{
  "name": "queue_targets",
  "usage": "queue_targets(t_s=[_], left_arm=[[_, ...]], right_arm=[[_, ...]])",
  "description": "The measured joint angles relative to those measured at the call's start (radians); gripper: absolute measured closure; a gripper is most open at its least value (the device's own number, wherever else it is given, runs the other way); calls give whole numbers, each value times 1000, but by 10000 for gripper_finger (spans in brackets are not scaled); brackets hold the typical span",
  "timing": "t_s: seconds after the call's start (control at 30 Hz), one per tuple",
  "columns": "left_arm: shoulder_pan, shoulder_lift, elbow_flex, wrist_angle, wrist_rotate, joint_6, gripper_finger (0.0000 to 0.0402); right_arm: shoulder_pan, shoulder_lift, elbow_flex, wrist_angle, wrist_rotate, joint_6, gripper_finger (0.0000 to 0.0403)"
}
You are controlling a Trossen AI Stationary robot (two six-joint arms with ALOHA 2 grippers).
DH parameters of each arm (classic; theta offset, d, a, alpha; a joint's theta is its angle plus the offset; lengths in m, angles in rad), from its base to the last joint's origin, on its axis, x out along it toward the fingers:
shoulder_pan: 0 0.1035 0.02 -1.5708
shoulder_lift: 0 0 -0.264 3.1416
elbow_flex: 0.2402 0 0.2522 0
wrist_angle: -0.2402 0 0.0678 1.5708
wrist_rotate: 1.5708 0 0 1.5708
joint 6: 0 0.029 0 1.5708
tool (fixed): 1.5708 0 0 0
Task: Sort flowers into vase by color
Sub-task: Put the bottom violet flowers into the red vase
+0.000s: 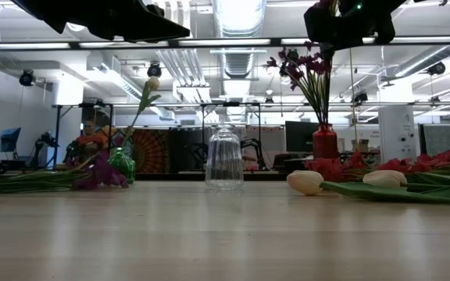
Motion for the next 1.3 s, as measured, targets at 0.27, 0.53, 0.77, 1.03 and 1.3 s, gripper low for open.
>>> queue_targets(t_s=[0.27,0.53,0.77,1.03,1.3], left_arm=[[0,0,0,-4,0,0,283],[0,0,0,-4,0,0,283],[0,0,0,-3,0,0,283],[0,0,0,-1,0,0,283],[0,0,0,1,0,0,283]], right_arm=[[0,0,0,0,-3,9,374],[0,0,0,-1,-7,16,374],[0,0,0,-1,-7,21,374],[0,0,0,-67,-7,79,374],[0,1,0,-101,-10,113,374]])
